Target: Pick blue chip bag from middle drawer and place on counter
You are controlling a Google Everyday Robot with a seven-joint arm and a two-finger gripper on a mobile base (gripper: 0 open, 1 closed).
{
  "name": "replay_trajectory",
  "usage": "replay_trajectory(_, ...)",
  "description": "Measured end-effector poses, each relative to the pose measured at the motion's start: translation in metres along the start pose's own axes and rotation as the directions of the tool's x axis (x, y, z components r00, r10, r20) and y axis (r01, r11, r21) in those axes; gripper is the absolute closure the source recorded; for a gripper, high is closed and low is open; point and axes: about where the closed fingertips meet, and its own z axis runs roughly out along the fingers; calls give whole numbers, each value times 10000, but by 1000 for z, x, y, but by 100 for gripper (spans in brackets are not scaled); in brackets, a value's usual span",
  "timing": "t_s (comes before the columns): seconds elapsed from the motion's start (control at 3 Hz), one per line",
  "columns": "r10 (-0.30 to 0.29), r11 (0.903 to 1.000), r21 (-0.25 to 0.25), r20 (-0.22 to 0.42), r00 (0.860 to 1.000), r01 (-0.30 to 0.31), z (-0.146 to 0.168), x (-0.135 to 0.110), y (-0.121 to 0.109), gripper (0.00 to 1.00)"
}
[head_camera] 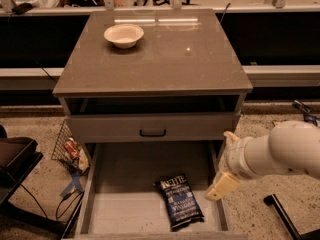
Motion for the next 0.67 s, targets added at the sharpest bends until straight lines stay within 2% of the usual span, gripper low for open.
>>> replay_trajectory(0.33,688,9973,-284,663,9954,-670,81,4,6,0)
replay_trajectory(0.67,1078,9941,-234,1098,9881,-1058,139,12,6,0)
